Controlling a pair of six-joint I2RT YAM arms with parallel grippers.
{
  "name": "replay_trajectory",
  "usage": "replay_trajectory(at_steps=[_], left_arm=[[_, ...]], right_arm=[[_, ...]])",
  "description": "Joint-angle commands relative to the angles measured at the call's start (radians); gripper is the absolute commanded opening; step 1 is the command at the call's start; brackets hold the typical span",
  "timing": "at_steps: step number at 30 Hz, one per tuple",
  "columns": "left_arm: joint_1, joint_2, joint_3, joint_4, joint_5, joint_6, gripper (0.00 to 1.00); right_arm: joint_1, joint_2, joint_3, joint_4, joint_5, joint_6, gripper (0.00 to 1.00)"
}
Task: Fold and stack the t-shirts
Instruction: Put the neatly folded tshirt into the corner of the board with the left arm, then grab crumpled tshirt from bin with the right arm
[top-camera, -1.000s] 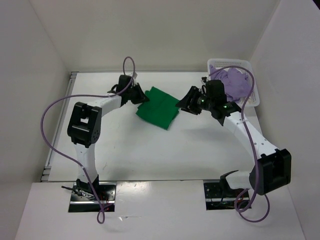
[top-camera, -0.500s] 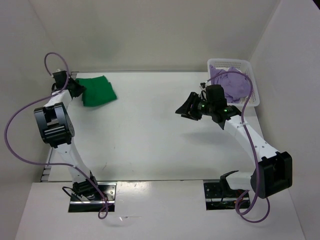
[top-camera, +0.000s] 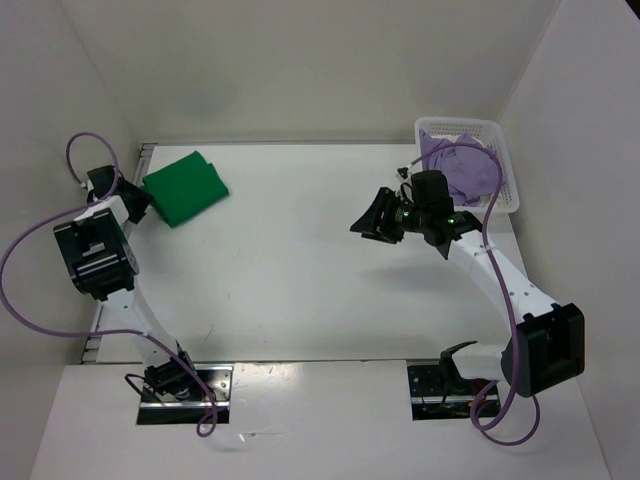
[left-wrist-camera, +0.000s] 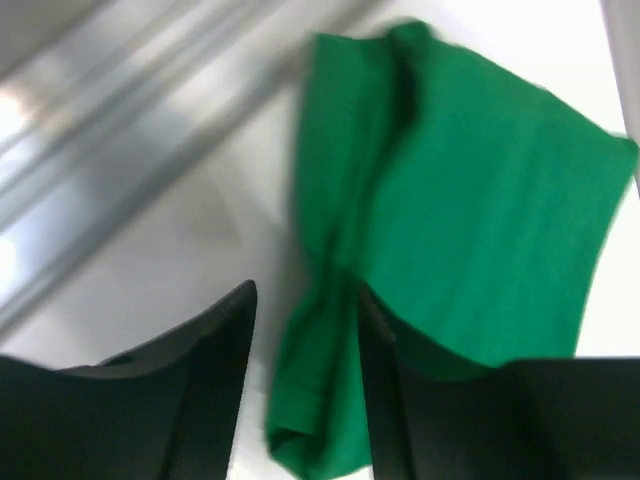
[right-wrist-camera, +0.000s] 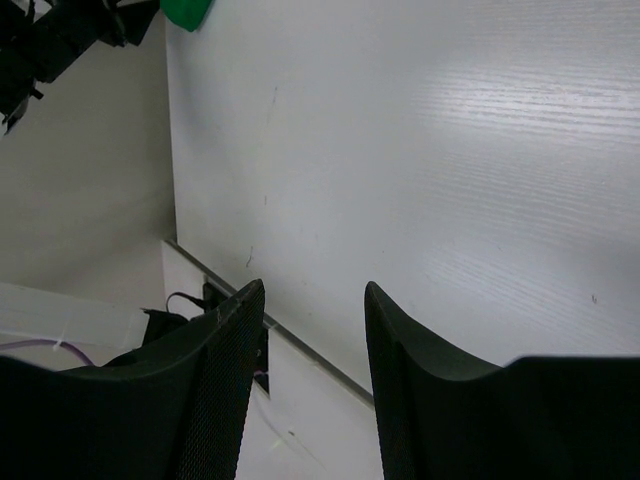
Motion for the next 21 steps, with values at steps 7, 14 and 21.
replay_trajectory(at_steps=[7, 14, 21], left_arm=[[0.029, -0.376, -0.259, 0.069, -0.062, -0.079, 0.91], [-0.201, -0.730, -0.472, 0.065, -0.071, -0.086, 0.31], [-0.532, -0.782, -0.417, -0.145, 0.024, 0.025, 0.21]], right_arm=[[-0.005, -0.005, 0.013, 0.004, 0.032, -0.012, 0.33], [-0.034, 0.113, 0.198, -0.057, 0.248, -0.021, 0.01], [-0.209, 0.266, 0.386, -0.111, 0.447, -0.072, 0.01]])
